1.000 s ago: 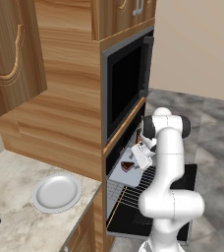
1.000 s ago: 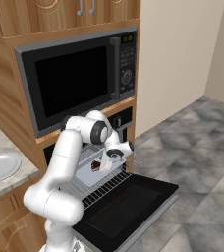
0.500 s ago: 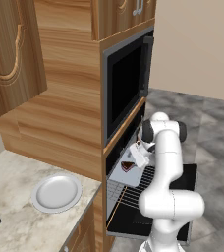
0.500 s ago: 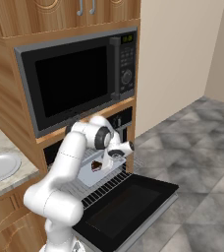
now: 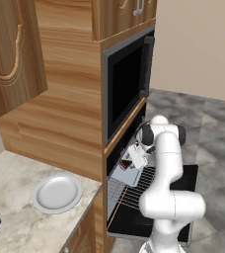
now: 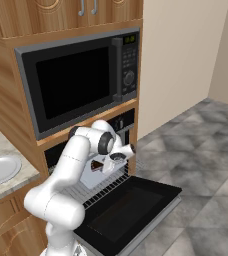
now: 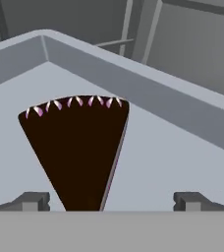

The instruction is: Take the baked cake out of the oven and place it on the plate for cooling. Then close the oven door.

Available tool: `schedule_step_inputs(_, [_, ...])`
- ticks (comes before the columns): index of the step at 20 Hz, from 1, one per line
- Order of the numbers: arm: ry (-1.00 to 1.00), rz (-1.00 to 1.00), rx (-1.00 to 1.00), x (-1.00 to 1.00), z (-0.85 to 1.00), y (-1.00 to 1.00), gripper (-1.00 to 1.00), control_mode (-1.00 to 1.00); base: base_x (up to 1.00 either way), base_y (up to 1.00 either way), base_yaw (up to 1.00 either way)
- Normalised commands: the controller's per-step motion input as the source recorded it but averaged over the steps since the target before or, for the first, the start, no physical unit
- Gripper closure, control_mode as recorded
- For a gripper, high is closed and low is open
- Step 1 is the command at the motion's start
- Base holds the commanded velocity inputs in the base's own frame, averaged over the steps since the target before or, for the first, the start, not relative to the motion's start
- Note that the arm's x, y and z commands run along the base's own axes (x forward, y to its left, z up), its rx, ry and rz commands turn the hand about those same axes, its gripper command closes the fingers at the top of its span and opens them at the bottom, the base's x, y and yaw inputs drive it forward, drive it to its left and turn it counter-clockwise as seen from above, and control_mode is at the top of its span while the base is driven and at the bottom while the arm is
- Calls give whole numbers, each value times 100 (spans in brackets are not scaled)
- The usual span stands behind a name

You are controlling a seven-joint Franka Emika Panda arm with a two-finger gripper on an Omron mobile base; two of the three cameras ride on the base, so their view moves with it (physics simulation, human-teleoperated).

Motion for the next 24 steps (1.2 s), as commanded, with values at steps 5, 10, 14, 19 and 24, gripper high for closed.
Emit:
schedule_step_inputs(5, [0, 0, 0, -11, 0, 15, -100, -100, 0, 0, 0])
schedule_step_inputs(10, [0, 0, 0, -38, 0, 13, 100, -100, 0, 0, 0])
schedule_step_inputs(14, [0, 0, 0, -45, -3, 0, 100, -100, 0, 0, 0])
schedule_step_inputs(19, [0, 0, -3, -28, -5, 3, 100, -100, 0, 0, 0])
schedule_step_inputs(24, [0, 0, -3, -19, 4, 4, 100, -100, 0, 0, 0])
